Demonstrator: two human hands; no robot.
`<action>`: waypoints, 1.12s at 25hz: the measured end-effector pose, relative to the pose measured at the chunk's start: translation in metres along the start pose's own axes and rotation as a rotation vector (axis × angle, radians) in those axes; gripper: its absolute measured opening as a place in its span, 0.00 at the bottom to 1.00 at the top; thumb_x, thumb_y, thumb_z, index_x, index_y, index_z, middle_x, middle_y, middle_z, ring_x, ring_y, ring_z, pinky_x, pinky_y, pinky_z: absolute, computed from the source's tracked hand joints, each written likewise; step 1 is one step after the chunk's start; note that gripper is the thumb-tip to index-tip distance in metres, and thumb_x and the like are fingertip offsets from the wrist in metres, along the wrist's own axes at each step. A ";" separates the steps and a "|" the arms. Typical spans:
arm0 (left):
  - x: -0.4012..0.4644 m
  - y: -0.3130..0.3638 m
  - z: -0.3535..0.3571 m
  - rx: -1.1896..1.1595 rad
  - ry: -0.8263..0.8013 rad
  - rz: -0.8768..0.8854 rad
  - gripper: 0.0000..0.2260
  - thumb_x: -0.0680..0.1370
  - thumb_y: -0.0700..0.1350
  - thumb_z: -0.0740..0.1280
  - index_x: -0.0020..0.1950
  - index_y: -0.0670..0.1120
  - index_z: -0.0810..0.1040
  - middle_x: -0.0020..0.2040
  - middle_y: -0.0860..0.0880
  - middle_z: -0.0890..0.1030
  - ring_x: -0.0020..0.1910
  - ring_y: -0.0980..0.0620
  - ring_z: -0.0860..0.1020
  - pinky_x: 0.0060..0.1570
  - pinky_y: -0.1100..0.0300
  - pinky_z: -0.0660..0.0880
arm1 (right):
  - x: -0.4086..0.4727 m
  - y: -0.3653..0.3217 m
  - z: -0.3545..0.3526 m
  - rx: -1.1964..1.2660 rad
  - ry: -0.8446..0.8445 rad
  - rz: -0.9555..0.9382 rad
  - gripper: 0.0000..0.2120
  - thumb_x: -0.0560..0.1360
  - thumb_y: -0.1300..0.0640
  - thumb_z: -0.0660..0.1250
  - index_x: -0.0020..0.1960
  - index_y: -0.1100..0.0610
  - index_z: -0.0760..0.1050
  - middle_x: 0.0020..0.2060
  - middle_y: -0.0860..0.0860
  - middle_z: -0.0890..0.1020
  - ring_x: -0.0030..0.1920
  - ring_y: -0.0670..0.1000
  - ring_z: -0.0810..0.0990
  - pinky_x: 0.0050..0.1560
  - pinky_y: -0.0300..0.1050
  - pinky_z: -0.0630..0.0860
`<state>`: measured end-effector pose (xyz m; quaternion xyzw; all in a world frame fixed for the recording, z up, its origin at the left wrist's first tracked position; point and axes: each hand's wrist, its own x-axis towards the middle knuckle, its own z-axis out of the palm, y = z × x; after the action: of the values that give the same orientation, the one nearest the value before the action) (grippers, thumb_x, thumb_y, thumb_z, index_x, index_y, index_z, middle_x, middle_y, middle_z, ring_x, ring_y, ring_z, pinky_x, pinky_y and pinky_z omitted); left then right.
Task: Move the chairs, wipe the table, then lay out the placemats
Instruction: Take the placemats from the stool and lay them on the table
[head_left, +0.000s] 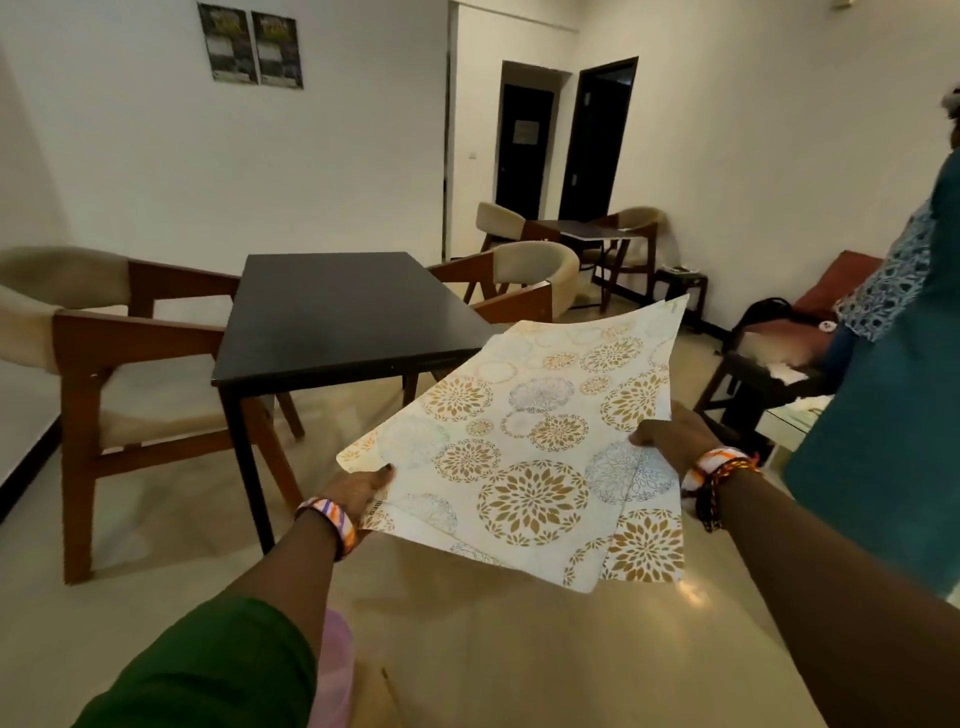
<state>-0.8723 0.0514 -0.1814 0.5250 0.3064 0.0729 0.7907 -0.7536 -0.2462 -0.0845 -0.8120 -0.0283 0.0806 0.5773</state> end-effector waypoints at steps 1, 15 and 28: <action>0.011 0.005 0.015 0.021 0.031 0.021 0.13 0.79 0.39 0.63 0.63 0.38 0.72 0.41 0.44 0.80 0.32 0.46 0.80 0.32 0.57 0.77 | 0.022 -0.004 -0.007 -0.002 -0.029 -0.004 0.19 0.73 0.69 0.64 0.64 0.64 0.72 0.61 0.61 0.77 0.60 0.63 0.75 0.63 0.56 0.71; 0.194 0.106 0.032 0.091 0.614 0.232 0.21 0.78 0.41 0.65 0.70 0.39 0.68 0.65 0.42 0.74 0.54 0.39 0.77 0.47 0.53 0.74 | 0.323 -0.068 0.130 -0.336 -0.440 -0.139 0.20 0.74 0.59 0.69 0.65 0.61 0.73 0.59 0.61 0.80 0.57 0.62 0.79 0.53 0.51 0.79; 0.377 0.211 -0.038 0.114 0.793 -0.007 0.22 0.75 0.41 0.69 0.66 0.36 0.69 0.63 0.38 0.76 0.45 0.44 0.76 0.47 0.56 0.73 | 0.538 -0.105 0.342 -0.354 -0.651 -0.161 0.18 0.79 0.62 0.62 0.68 0.63 0.67 0.67 0.58 0.73 0.66 0.59 0.71 0.62 0.48 0.69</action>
<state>-0.5480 0.3386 -0.1607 0.4980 0.5933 0.2501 0.5809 -0.2744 0.1831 -0.1478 -0.8262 -0.2877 0.2827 0.3933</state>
